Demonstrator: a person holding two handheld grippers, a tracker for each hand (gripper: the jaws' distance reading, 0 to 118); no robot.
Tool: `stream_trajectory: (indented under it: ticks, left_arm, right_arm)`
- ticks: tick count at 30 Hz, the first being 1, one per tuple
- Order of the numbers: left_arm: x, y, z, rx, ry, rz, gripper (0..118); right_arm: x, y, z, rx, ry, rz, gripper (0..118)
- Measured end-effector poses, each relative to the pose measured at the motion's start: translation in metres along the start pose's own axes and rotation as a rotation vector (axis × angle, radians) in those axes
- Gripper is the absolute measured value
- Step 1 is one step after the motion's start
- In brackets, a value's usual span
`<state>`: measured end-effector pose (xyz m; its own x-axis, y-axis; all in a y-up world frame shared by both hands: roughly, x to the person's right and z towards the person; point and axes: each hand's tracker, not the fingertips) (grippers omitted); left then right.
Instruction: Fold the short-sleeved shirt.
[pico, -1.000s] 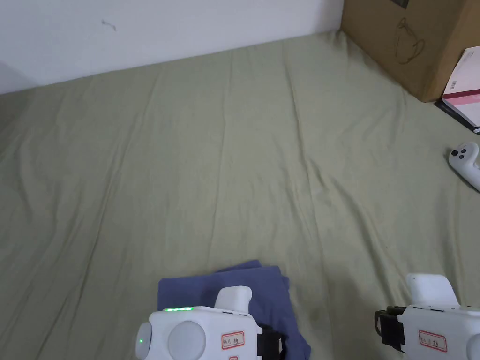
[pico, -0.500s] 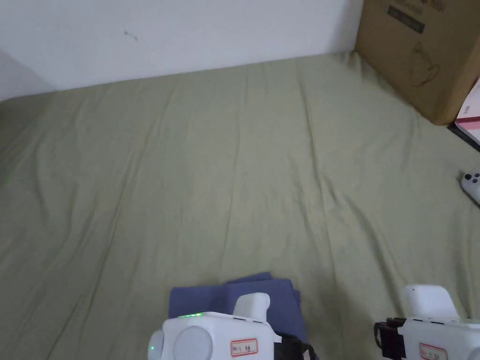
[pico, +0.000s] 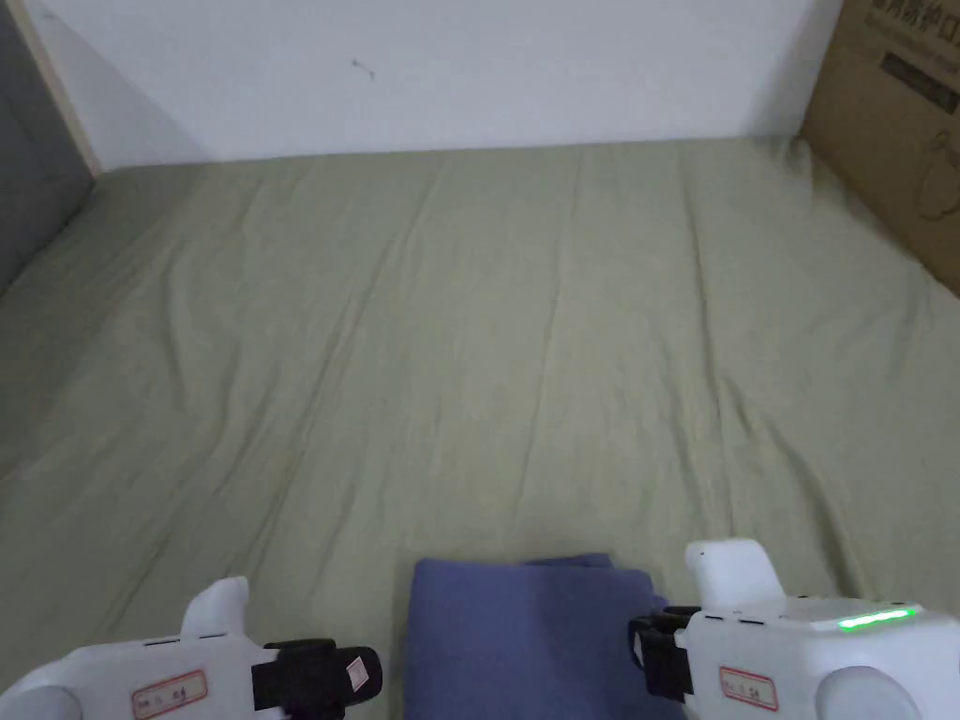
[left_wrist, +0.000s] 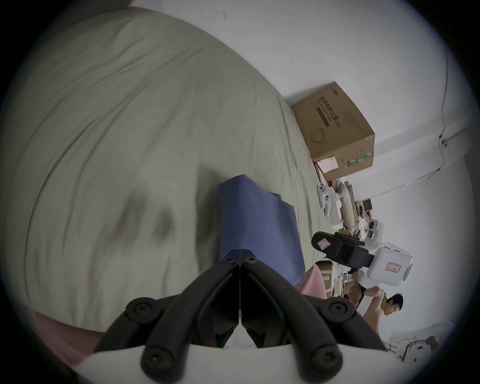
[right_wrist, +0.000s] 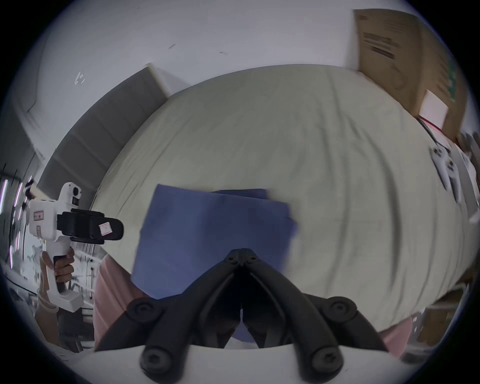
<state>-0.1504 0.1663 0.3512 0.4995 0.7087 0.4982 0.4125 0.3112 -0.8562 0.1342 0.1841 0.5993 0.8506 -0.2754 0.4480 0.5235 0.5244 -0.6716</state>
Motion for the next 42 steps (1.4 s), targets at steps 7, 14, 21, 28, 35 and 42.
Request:
stream_trajectory:
  ticks: [7,14,21,28,35,42]
  left_arm:
    - [-0.016,-0.017,-0.012,-0.029,-0.031,0.057,0]
    - [-0.017,-0.004,-0.041,-0.093,-0.121,0.094,111]
    - [-0.03,0.017,-0.083,-0.131,-0.256,0.207,112]
    - [-0.03,0.015,-0.12,-0.147,-0.28,0.215,24]
    - [-0.037,0.022,-0.11,-0.188,-0.241,0.164,24]
    - [-0.057,0.057,-0.049,-0.149,-0.092,0.078,24]
  right_arm:
    - [-0.021,-0.007,-0.067,-0.149,-0.025,0.074,0]
    - [-0.015,-0.003,-0.06,-0.136,0.003,0.046,0]
    - [-0.006,-0.004,-0.06,-0.134,0.039,-0.028,0]
    - [-0.01,-0.002,-0.057,-0.137,0.021,-0.019,0]
    - [-0.019,0.0,-0.045,-0.116,-0.005,-0.011,0]
    - [-0.02,0.008,-0.031,-0.078,-0.017,0.004,0]
